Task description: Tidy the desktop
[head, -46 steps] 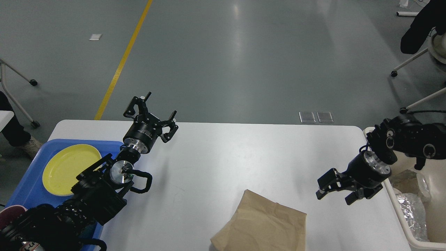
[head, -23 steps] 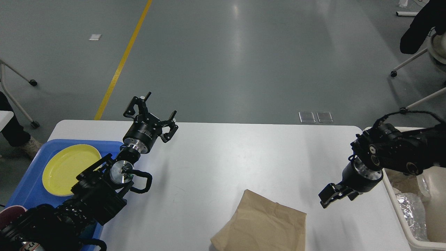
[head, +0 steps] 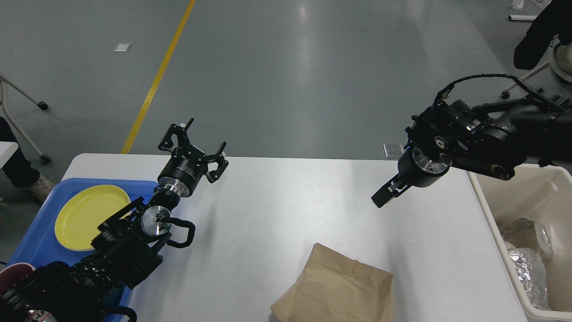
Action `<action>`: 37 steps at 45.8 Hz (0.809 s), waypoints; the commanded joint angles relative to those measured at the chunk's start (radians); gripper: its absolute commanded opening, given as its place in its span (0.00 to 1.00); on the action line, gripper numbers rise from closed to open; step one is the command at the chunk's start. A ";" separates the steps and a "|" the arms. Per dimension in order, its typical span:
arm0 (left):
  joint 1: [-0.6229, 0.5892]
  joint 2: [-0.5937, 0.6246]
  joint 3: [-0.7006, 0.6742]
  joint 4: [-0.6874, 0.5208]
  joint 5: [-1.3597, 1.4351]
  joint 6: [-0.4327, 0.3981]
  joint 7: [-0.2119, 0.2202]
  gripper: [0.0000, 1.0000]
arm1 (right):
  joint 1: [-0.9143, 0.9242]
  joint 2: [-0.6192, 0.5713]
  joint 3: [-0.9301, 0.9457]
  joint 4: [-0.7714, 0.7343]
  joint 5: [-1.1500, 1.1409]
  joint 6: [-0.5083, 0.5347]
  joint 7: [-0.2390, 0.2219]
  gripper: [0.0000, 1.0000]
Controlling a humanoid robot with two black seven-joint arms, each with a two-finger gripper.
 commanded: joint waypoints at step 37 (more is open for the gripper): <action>0.000 0.000 0.000 0.000 0.000 0.000 0.000 0.98 | -0.096 -0.072 0.082 0.345 -0.012 -0.035 -0.004 1.00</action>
